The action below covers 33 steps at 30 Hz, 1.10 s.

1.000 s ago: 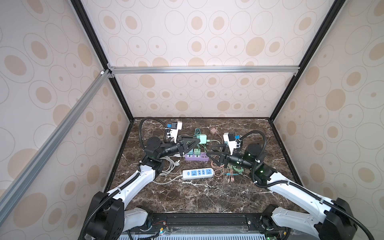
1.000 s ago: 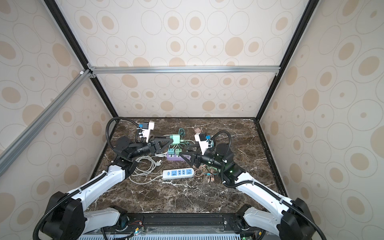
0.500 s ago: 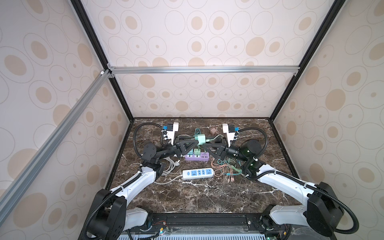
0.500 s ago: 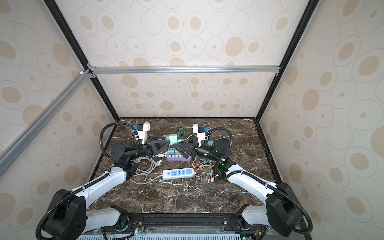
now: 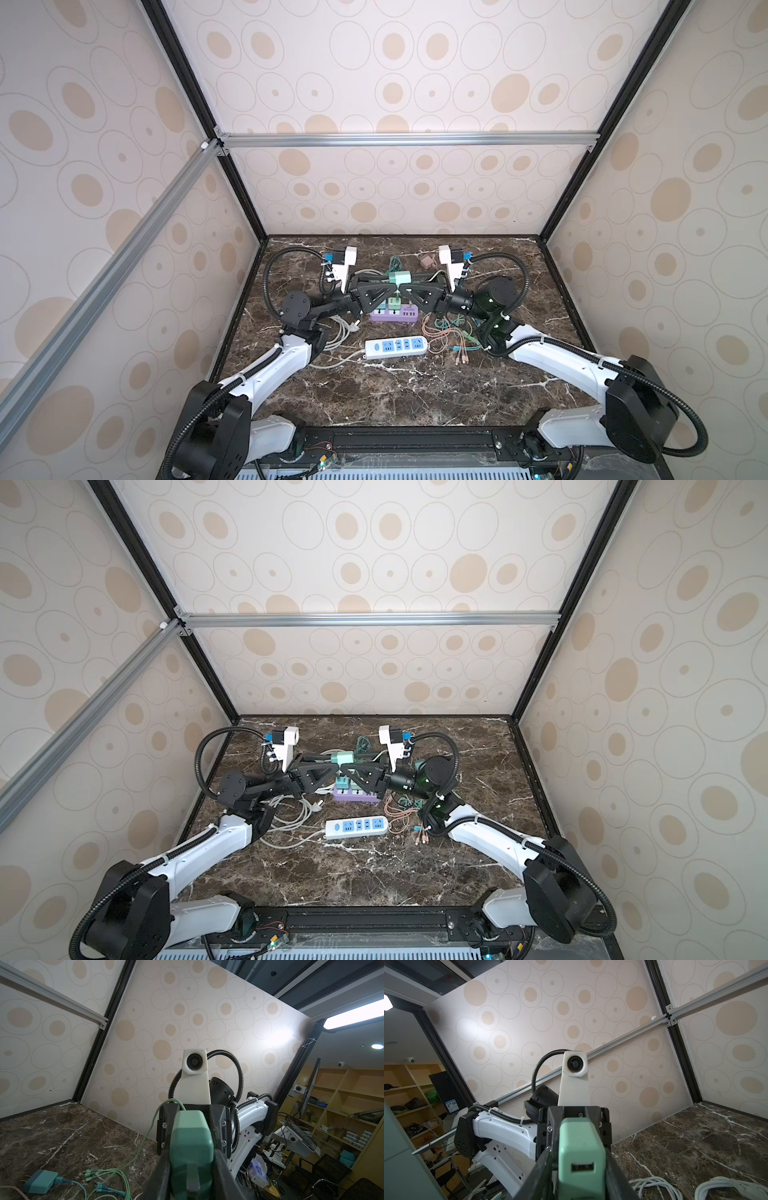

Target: Insert the plug

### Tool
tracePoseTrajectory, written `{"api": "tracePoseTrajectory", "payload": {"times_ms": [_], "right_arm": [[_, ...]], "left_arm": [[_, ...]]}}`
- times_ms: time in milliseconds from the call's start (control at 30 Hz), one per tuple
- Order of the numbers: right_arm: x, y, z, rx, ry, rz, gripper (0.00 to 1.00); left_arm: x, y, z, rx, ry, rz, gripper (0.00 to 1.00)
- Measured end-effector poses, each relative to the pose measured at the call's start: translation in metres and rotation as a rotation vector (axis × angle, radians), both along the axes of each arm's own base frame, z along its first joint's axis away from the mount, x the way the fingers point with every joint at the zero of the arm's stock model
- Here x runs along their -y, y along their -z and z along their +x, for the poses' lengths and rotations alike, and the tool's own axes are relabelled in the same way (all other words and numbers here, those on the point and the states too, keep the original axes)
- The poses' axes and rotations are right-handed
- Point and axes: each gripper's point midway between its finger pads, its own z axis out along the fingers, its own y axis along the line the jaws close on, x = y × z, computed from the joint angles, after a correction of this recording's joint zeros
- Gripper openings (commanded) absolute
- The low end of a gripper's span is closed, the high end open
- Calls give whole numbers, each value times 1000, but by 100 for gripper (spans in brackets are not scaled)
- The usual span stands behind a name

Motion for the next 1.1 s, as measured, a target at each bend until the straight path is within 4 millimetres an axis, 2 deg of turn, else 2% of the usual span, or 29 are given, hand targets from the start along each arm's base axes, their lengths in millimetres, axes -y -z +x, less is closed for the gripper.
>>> {"api": "tracePoseTrajectory", "payload": {"times_ms": [233,400,467,533,700,767,967,1100], "right_arm": [[-1,0,-1,1,-14,9,31],[-3,-1,0,-3,-20,-4,15],[-5,-1,2,-5,-15,-24,13],[-7,1,4,-5,-8,-50,13],[-7,19,5,-21,11,-149,12],[-8,24,5,-18,23,-192,11],[-1,35,6,42,66,-348,11],[10,33,9,114,96,-439,11]], "left_arm": [[-1,-1,-3,15,1,0,0],[-1,0,-4,18,2,2,2],[-2,1,-3,18,-5,5,5],[-3,4,-1,14,-14,12,10],[-5,25,1,-25,-53,60,42],[-5,38,2,-54,-79,91,48],[-10,66,7,-108,-168,196,60],[-17,79,11,-140,-240,255,61]]}}
